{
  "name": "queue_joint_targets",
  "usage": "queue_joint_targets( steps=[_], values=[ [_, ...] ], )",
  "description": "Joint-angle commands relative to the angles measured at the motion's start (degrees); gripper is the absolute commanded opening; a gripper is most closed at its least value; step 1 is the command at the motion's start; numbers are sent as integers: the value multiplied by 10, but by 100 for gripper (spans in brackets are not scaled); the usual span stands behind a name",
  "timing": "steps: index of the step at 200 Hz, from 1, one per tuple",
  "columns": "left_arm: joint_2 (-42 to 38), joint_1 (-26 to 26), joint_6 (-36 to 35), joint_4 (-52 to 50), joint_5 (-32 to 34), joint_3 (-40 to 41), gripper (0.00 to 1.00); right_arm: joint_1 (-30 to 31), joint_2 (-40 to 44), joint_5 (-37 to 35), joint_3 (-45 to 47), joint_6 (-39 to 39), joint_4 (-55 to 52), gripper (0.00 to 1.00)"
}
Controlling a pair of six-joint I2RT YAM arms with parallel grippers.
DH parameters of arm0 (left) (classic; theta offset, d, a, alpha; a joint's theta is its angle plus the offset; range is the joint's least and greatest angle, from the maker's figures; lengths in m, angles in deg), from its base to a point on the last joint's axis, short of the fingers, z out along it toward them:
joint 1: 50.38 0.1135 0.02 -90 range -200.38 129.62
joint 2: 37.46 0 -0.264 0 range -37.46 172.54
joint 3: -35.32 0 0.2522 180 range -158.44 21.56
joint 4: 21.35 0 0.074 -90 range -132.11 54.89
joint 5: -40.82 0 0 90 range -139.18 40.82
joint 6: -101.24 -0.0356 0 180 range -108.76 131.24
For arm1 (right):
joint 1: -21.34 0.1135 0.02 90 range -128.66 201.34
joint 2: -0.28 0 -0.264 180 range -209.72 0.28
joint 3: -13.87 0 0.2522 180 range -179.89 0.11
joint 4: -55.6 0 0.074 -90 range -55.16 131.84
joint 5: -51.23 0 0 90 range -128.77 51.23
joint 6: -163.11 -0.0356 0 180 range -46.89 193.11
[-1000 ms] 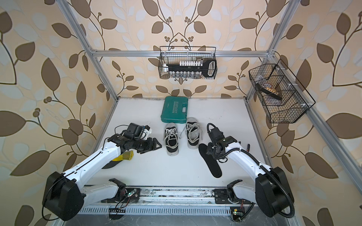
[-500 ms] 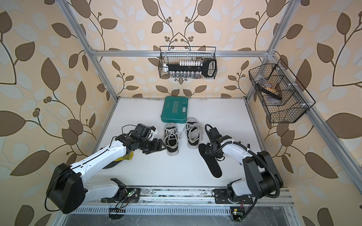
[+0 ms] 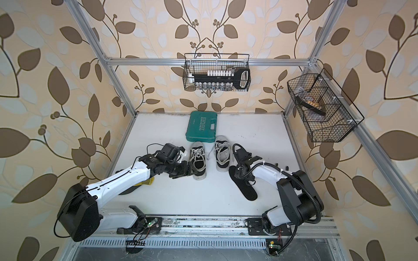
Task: Insert the insole into the shoe
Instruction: Pick up the insole from the center of the board.
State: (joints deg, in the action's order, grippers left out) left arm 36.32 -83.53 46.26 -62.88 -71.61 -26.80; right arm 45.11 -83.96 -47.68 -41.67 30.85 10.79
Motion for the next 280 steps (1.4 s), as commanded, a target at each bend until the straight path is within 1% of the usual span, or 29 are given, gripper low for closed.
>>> queue_joint_targets(
  steps=[1, 3, 75, 108, 150, 185, 213, 230, 234, 247, 251, 280],
  values=[
    [4, -10, 9, 10, 16, -19, 76, 3, 1, -16, 19, -27, -5, 2],
    [5, -11, 9, 10, 16, -19, 77, 4, 3, -18, 20, -28, -5, 0],
    [27, -30, 18, 19, 16, -29, 77, 3, 77, -87, 21, -46, -45, 0],
    [33, -42, 43, 58, 2, -31, 77, 3, 128, -113, 5, -46, -70, 0],
    [37, -44, 73, 126, -4, -22, 78, 3, 187, -123, -17, -39, -86, 0],
    [39, -44, 102, 184, -10, -20, 78, 3, 197, -111, -64, -13, -107, 0],
    [54, -45, 132, 234, -33, -26, 78, 3, 199, -88, -99, -1, -112, 0],
    [72, -44, 136, 263, -47, -33, 78, 3, 200, -74, -126, 3, -117, 0],
    [76, -45, 154, 271, -49, -34, 78, 4, 201, -69, -133, 3, -118, 0],
    [84, -45, 161, 291, -55, -42, 78, 6, 198, -55, -153, 9, -119, 0],
    [103, -44, 162, 297, -58, -46, 78, 8, 196, -52, -160, 11, -119, 0],
    [152, -45, 173, 347, -87, -74, 78, 19, 175, -17, -189, 17, -109, 0]
  ],
)
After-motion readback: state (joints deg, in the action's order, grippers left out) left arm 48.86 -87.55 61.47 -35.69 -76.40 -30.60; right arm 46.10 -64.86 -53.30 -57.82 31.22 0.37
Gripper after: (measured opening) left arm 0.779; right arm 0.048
